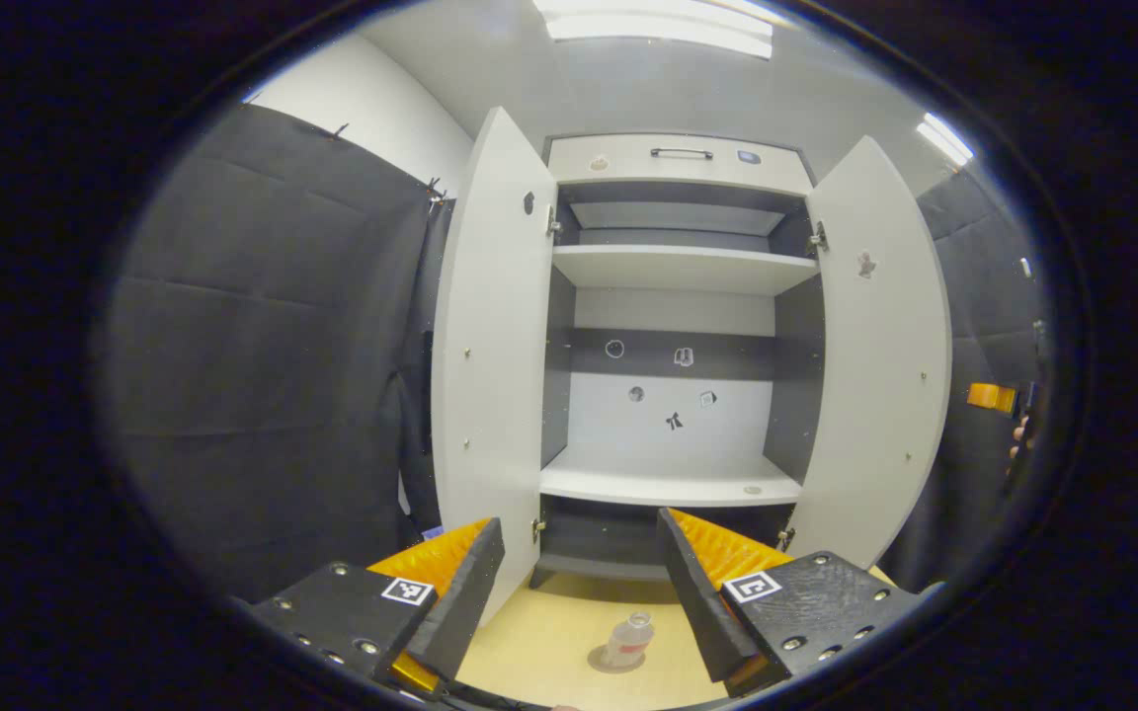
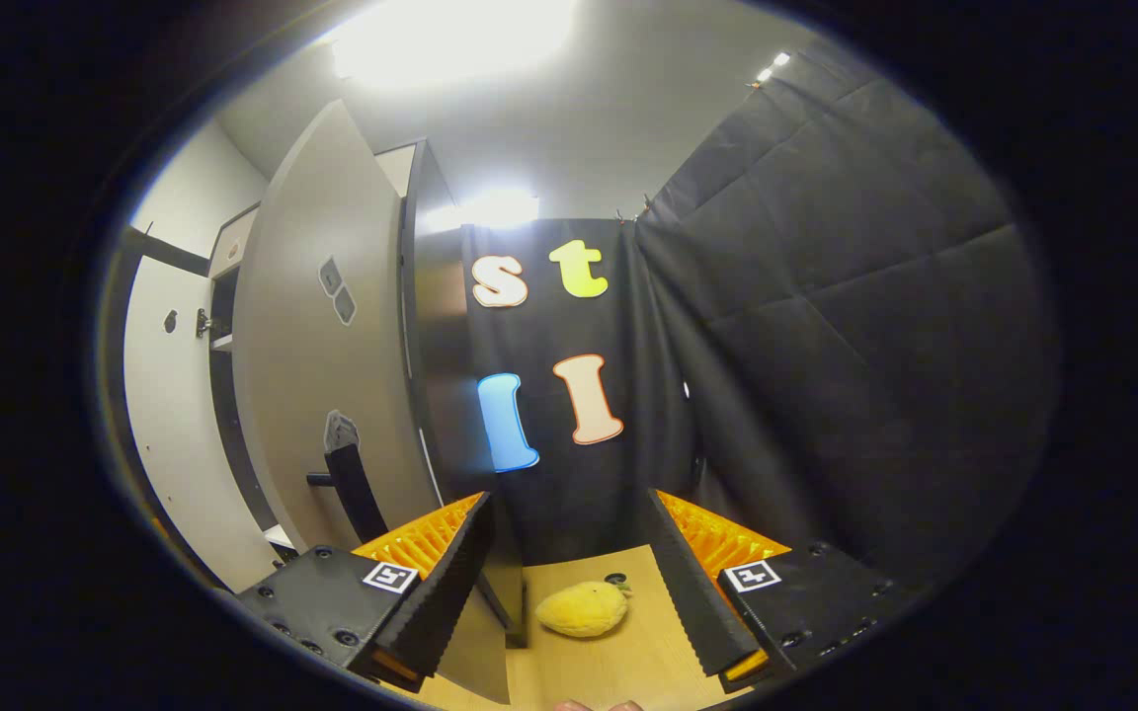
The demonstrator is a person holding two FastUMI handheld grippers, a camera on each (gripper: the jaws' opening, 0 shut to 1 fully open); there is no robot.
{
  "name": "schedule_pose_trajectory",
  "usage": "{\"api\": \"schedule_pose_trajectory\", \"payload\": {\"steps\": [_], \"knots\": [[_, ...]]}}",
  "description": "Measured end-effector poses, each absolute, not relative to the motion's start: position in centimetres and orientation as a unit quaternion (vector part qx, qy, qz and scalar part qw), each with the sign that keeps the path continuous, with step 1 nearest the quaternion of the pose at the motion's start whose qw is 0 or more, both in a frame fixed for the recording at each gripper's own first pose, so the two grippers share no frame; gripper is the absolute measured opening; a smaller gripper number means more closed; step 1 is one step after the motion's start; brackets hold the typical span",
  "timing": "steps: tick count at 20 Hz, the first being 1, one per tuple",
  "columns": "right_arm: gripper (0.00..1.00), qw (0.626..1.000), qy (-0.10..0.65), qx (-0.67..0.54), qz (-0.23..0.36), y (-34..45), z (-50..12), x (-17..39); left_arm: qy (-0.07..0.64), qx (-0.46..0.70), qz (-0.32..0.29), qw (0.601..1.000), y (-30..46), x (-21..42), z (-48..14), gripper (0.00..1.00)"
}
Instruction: Grasp the bottle in the cabinet with the left hand and place it on the coaster, then close the right door with the right hand and the left door with the left hand.
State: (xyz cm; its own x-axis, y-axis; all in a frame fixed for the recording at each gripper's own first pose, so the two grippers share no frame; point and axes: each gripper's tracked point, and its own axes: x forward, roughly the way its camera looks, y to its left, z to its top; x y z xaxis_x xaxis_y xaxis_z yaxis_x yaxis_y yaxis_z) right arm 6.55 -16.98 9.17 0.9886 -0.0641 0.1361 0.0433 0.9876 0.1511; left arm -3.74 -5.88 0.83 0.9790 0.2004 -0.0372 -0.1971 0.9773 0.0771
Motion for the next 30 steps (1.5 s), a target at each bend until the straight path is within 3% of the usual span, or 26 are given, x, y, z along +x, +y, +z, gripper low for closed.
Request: {"api": "schedule_pose_trajectory", "payload": {"steps": [3, 4, 6, 7, 8, 9, 14, 20, 21, 22, 30], "knots": [[0.99, 0.991, -0.076, 0.107, -0.008, -16.3, 10.2, 7.8, 0.032, 0.025, 0.095, 0.995, -6.2, -2.6, 1.8, 0.98], [0.99, 0.991, -0.075, 0.107, -0.005, -16.0, 10.3, 8.1, 0.031, 0.016, 0.093, 0.995, -6.0, -2.4, 2.0, 0.9], [0.99, 0.994, -0.07, 0.086, -0.002, -15.4, 10.2, 8.6, 0.027, 0.005, 0.091, 0.996, -5.4, -2.6, 2.1, 0.9], [0.99, 0.995, -0.068, 0.071, -0.005, -15.1, 10.2, 8.7, 0.027, 0.002, 0.085, 0.996, -5.3, -2.6, 2.0, 0.98], [0.99, 0.996, -0.066, 0.06, -0.008, -14.8, 10.1, 8.7, 0.026, 0.004, 0.076, 0.997, -5.3, -2.3, 1.7, 0.98], [0.99, 0.996, -0.062, 0.058, -0.012, -14.2, 10.0, 8.9, 0.026, 0.011, 0.069, 0.997, -5.2, -2.1, 1.4, 0.9], [0.99, 0.997, -0.043, 0.057, -0.033, -12.6, 9.3, 8.9, 0.045, 0.045, 0.051, 0.997, -2.6, -0.9, -1.2, 0.9], [0.97, 0.997, -0.042, 0.014, -0.063, -11.8, 9.8, 8.3, 0.071, -0.03, -0.01, 0.997, -2.4, -0.5, -5.5, 0.9], [0.97, 0.997, -0.043, 0.005, -0.07, -11.6, 9.9, 8.2, 0.071, -0.034, -0.01, 0.997, -1.9, -0.5, -5.7, 0.98], [0.97, 0.996, -0.043, 0.002, -0.074, -11.3, 9.9, 8.1, 0.071, -0.035, -0.01, 0.997, -1.4, -0.5, -5.8, 0.97], [0.97, 0.998, -0.021, 0.048, -0.037, -5.9, 9.0, 8.2, 0.093, -0.021, -0.007, 0.995, 3.9, -1.0, -8.8, 0.98]]}}
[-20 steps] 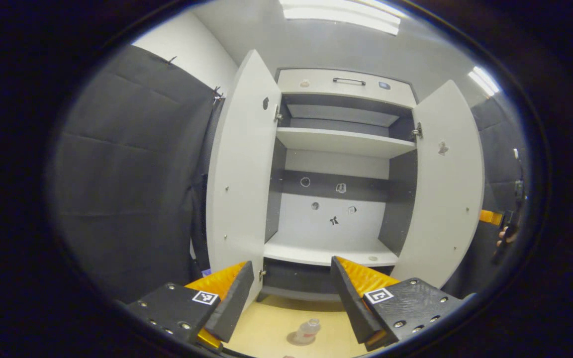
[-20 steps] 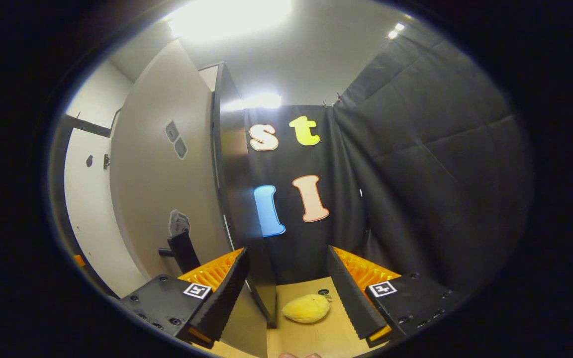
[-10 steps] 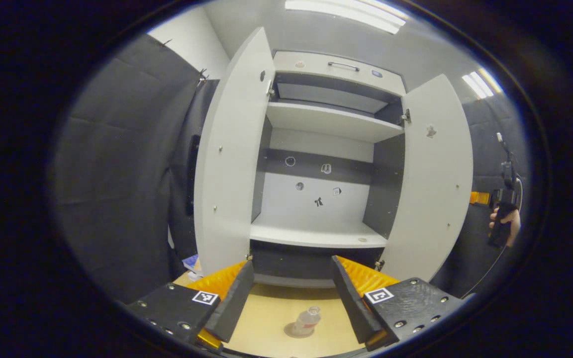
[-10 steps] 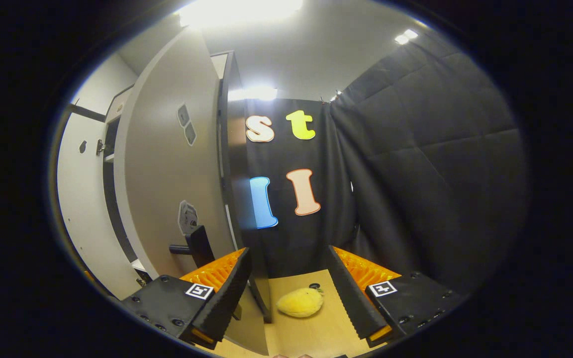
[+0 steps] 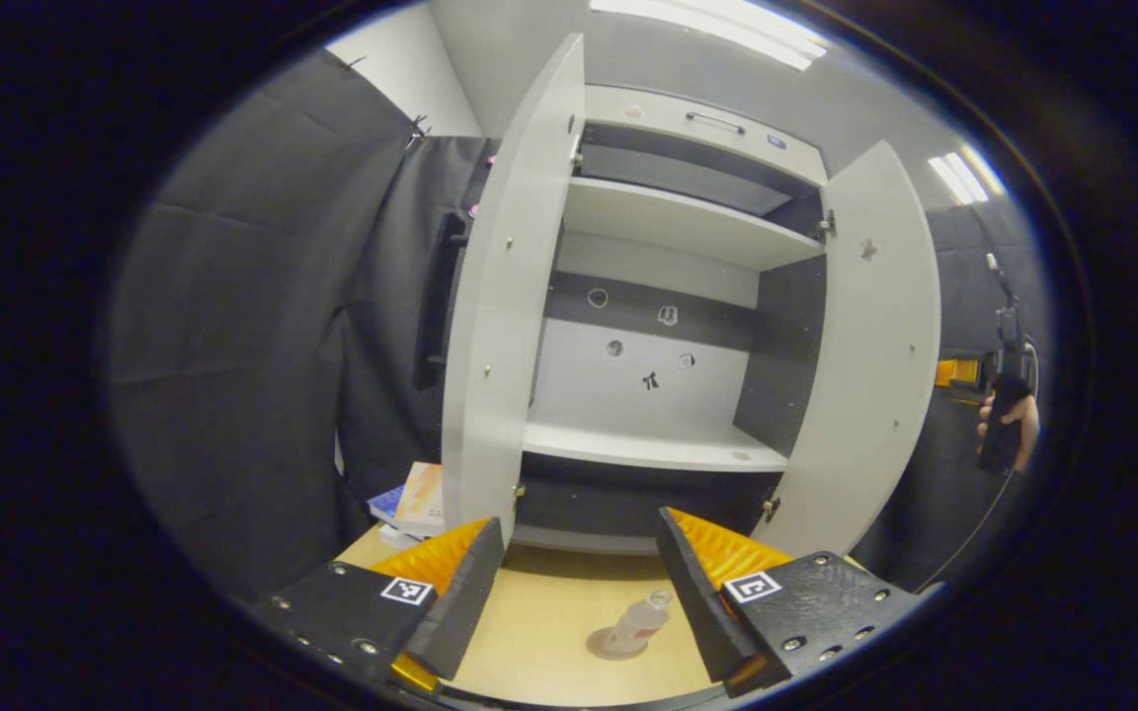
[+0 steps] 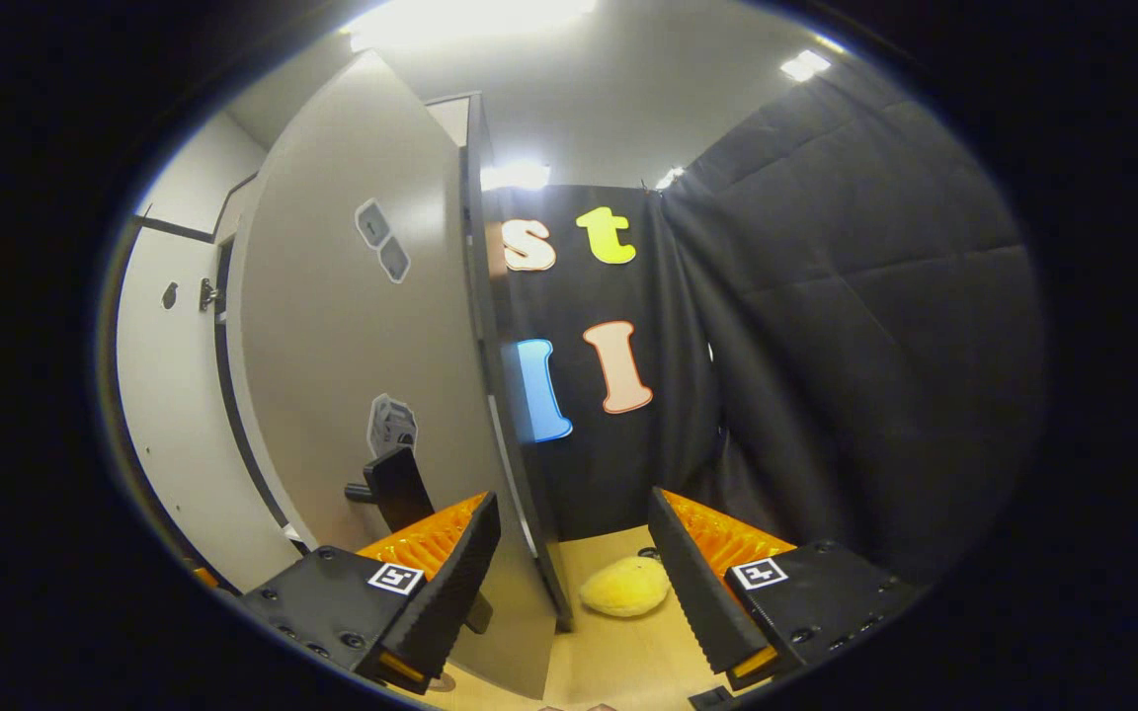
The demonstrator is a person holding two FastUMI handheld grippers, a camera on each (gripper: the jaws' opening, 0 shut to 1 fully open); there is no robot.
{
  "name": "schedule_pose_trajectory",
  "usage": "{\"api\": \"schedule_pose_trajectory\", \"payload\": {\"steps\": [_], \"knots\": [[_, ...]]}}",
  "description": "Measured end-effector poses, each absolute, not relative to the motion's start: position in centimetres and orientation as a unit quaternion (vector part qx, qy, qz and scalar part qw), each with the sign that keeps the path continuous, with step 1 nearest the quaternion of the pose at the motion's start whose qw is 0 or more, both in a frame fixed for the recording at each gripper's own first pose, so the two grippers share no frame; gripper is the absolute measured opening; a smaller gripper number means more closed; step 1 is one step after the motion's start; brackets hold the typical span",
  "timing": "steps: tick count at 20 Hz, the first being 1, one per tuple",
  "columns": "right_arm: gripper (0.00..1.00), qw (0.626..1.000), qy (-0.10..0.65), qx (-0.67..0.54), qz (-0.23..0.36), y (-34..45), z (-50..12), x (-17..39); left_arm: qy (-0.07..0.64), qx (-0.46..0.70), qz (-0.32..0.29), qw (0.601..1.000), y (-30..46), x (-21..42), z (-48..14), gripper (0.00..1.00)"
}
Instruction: Grasp the bottle in the cabinet with the left hand and place it on the coaster, then close the right door with the right hand and the left door with the left hand.
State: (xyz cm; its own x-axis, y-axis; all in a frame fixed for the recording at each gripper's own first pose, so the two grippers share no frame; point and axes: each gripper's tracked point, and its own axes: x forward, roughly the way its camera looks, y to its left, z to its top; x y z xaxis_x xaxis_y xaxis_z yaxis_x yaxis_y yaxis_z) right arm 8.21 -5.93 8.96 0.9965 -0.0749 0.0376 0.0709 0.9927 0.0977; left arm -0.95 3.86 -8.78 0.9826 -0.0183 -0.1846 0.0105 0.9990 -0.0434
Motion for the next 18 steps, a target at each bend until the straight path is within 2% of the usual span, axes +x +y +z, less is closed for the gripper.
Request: {"api": "schedule_pose_trajectory", "payload": {"steps": [2, 3, 8, 9, 10, 18], "knots": [[0.97, 0.999, -0.019, 0.041, -0.024, -4.0, 8.8, 8.4, 0.094, -0.016, 0.003, 0.995, 5.1, -1.5, -8.8, 0.97], [0.97, 0.999, -0.019, 0.041, -0.018, -3.0, 8.7, 8.5, 0.092, -0.017, 0.008, 0.996, 5.6, -1.7, -8.7, 0.9], [0.97, 0.998, -0.011, 0.054, 0.036, 3.4, 8.2, 10.2, 0.073, -0.012, 0.026, 0.997, 8.5, -2.7, -6.6, 0.9], [0.97, 0.997, -0.008, 0.058, 0.054, 5.1, 8.2, 10.4, 0.068, -0.009, 0.031, 0.997, 9.5, -2.8, -6.2, 0.94], [0.97, 0.996, -0.009, 0.055, 0.069, 6.5, 8.4, 10.6, 0.064, -0.008, 0.036, 0.997, 10.4, -2.8, -5.8, 0.9], [0.97, 0.998, -0.024, 0.028, 0.048, 8.3, 6.8, 8.8, 0.011, -0.022, 0.071, 0.997, 18.2, -2.9, -2.7, 0.9]]}}
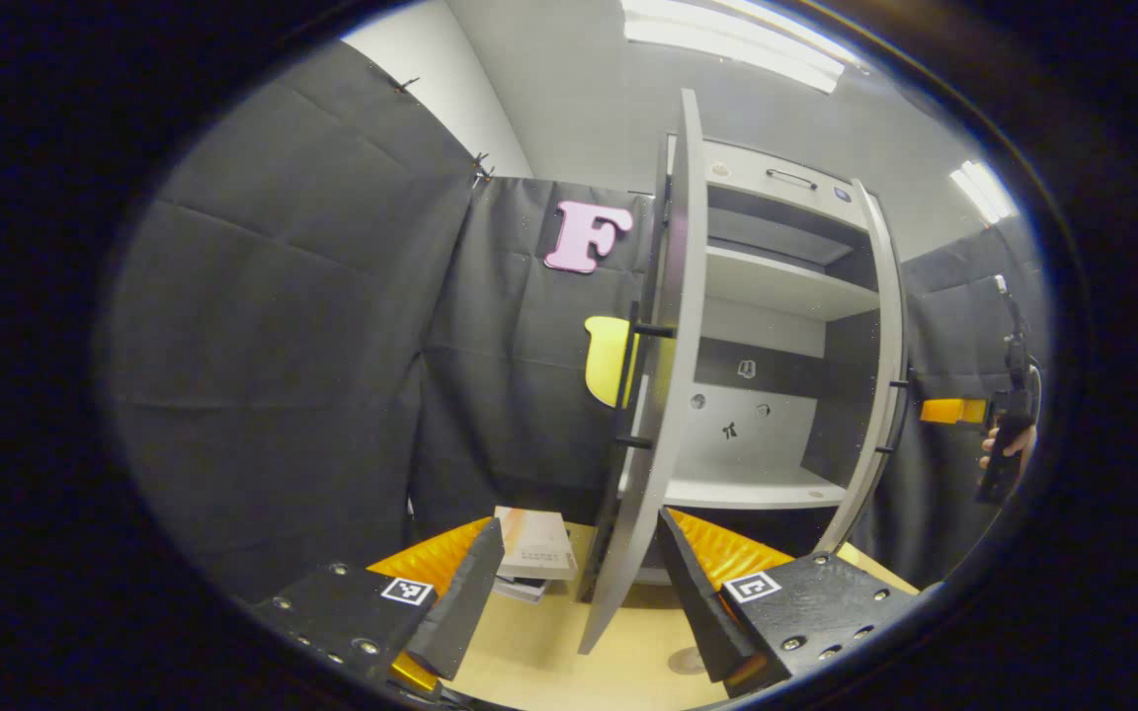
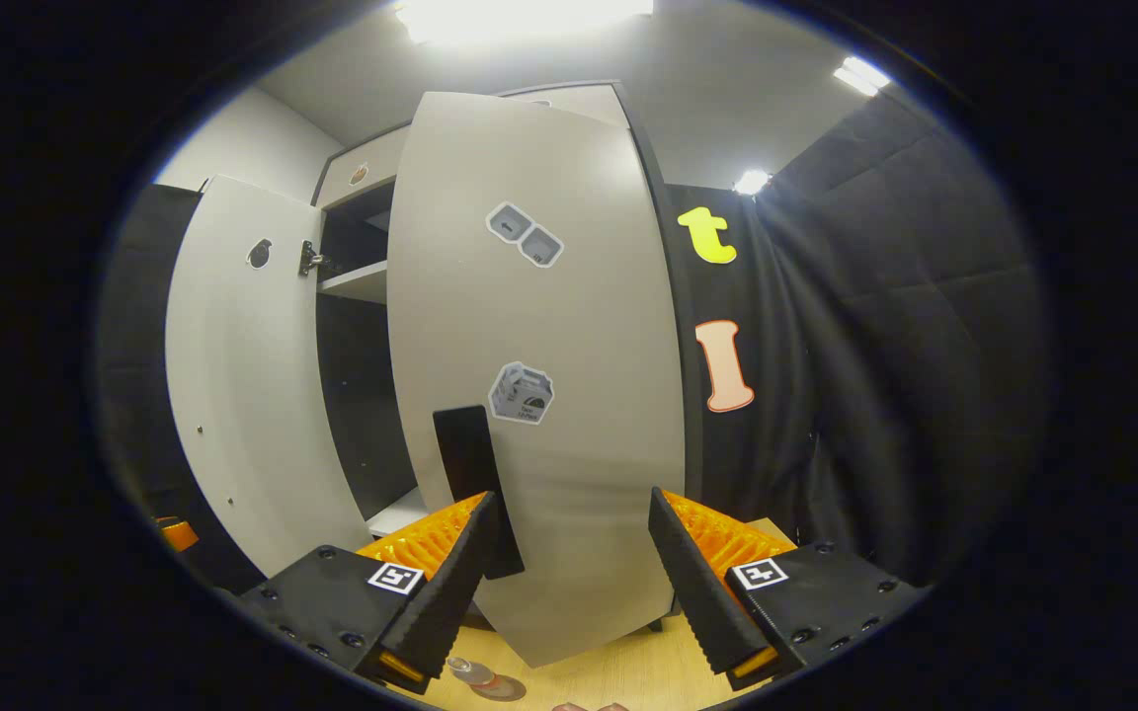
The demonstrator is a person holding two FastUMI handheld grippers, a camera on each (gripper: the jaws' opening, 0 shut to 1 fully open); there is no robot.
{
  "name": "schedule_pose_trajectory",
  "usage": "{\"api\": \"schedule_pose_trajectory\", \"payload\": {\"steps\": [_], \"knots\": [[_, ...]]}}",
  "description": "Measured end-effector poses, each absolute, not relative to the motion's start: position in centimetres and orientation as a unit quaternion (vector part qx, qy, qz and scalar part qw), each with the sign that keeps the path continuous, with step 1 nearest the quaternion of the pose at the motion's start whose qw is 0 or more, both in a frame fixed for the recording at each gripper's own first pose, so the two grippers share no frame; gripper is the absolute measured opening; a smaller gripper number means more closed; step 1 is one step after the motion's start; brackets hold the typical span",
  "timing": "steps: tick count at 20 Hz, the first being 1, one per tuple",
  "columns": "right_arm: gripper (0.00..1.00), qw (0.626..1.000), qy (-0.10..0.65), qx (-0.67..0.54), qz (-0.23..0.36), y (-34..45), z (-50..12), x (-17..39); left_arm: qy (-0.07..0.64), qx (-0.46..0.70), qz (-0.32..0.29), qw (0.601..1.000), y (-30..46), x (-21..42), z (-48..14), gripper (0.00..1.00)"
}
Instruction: Grasp the bottle in the cabinet with the left hand and place it on the coaster, then close the right door with the right hand and the left door with the left hand.
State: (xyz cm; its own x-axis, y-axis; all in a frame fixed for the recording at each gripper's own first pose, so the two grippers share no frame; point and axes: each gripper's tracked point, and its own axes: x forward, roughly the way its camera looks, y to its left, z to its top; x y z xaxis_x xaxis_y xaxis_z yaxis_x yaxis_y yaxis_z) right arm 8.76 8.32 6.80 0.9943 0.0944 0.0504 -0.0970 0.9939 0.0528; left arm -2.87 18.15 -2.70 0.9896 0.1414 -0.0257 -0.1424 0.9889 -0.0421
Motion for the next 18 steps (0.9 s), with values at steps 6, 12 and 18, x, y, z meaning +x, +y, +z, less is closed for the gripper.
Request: {"api": "schedule_pose_trajectory", "payload": {"steps": [6, 12, 18], "knots": [[0.97, 0.998, 0.006, 0.033, 0.046, 8.0, 2.3, 7.3, -0.015, -0.036, 0.048, 0.998, 23.1, 1.1, 0.8, 0.9], [0.98, 0.997, 0.047, 0.058, 0.007, 6.4, -2.5, 5.6, -0.014, 0.013, 0.005, 1.0, 24.3, 6.8, 3.7, 0.9], [0.98, 0.995, 0.068, 0.073, -0.033, 4.7, -5.5, 4.2, -0.028, 0.001, -0.065, 0.997, 21.2, 11.6, 6.5, 0.9]]}}
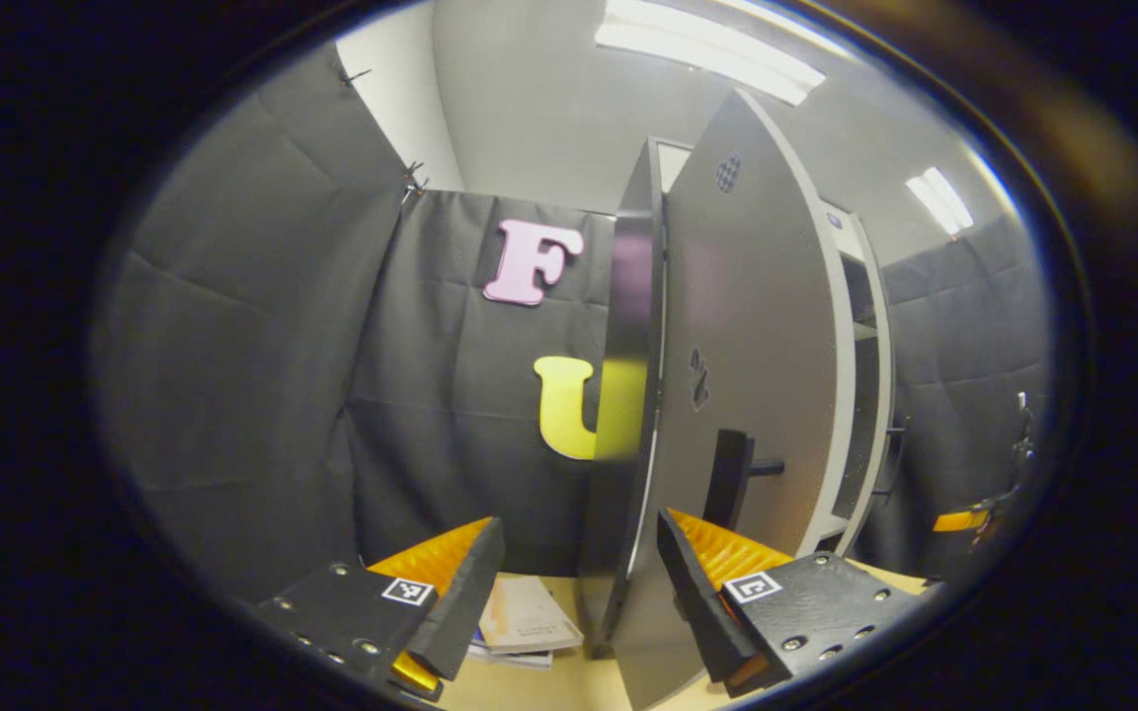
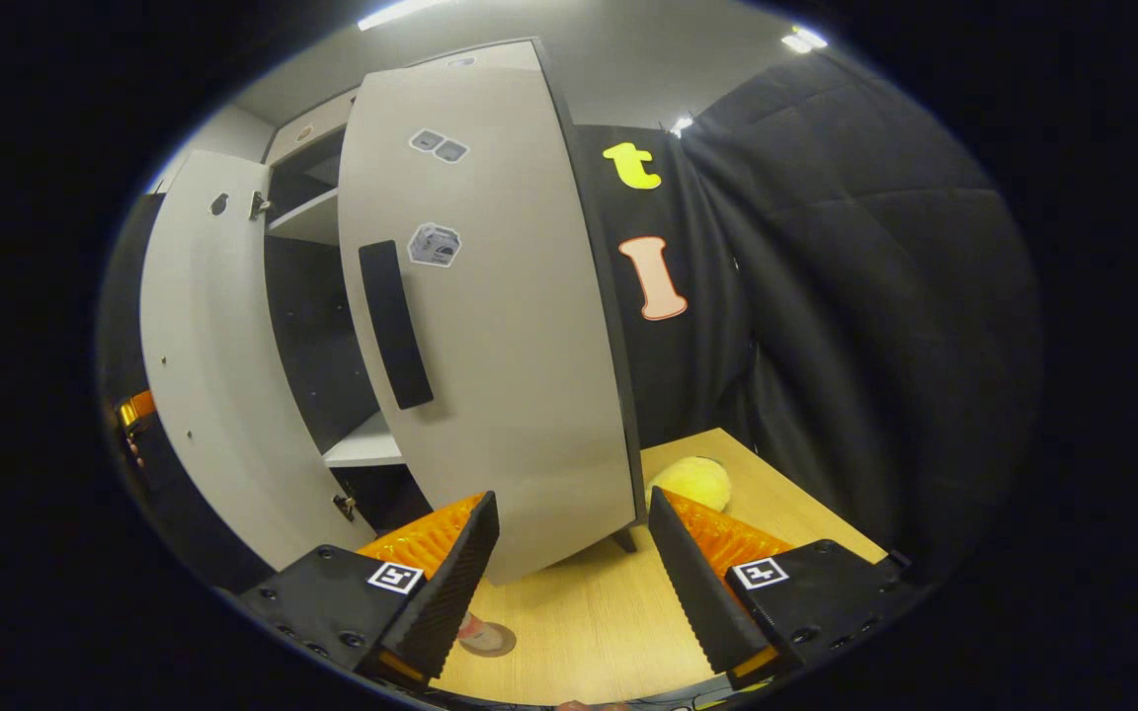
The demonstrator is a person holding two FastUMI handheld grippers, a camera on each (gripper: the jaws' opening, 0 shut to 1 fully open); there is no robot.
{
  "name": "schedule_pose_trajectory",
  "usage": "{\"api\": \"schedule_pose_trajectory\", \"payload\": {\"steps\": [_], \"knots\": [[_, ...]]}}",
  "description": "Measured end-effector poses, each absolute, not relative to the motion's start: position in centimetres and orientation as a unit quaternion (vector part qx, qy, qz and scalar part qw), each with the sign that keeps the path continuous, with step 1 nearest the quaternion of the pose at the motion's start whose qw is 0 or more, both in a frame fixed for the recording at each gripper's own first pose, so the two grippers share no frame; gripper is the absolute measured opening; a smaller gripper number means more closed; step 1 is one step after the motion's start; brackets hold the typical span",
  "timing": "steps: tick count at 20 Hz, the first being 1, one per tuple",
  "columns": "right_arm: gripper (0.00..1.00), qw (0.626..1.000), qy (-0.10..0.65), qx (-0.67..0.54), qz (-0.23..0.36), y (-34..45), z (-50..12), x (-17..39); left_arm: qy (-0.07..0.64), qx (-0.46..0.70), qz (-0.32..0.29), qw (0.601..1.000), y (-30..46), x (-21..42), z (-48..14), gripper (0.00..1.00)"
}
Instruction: Grasp the bottle in the cabinet with the left hand and place it on the coaster, then close the right door with the right hand and the left door with the left hand.
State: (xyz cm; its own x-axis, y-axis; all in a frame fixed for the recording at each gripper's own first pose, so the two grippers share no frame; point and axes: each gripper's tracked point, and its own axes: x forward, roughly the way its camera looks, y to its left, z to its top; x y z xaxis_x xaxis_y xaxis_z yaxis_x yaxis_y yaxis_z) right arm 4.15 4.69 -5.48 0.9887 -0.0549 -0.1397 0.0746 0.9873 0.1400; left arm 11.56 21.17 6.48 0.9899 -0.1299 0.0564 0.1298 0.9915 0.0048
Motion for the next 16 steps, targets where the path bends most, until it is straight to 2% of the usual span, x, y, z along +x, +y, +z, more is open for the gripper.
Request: {"api": "schedule_pose_trajectory", "payload": {"steps": [2, 3, 4, 7, 8, 9, 16], "knots": [[0.98, 0.994, 0.068, 0.073, -0.043, 4.0, -5.9, 3.5, -0.038, 0.009, -0.059, 0.998, 21.2, 11.9, 7.1, 0.9], [0.98, 0.994, 0.067, 0.075, -0.048, 3.8, -6.0, 3.3, -0.038, 0.013, -0.061, 0.997, 21.0, 11.7, 7.0, 0.97], [0.98, 0.993, 0.067, 0.077, -0.052, 3.6, -6.0, 3.2, -0.036, 0.014, -0.062, 0.997, 20.9, 11.9, 6.8, 0.9], [0.98, 0.993, 0.072, 0.081, -0.048, 3.8, -6.5, 3.0, -0.034, 0.033, -0.067, 0.997, 20.8, 12.1, 6.9, 0.9], [0.98, 0.993, 0.073, 0.077, -0.048, 4.0, -6.7, 2.9, -0.032, 0.038, -0.07, 0.996, 20.6, 12.2, 6.9, 0.97], [0.98, 0.994, 0.073, 0.073, -0.048, 4.1, -6.9, 2.8, -0.031, 0.039, -0.074, 0.996, 20.5, 12.2, 6.9, 0.9], [0.98, 0.993, 0.074, 0.073, -0.057, 4.1, -7.8, 2.3, -0.013, 0.012, -0.112, 0.994, 19.8, 12.5, 6.4, 0.9]]}}
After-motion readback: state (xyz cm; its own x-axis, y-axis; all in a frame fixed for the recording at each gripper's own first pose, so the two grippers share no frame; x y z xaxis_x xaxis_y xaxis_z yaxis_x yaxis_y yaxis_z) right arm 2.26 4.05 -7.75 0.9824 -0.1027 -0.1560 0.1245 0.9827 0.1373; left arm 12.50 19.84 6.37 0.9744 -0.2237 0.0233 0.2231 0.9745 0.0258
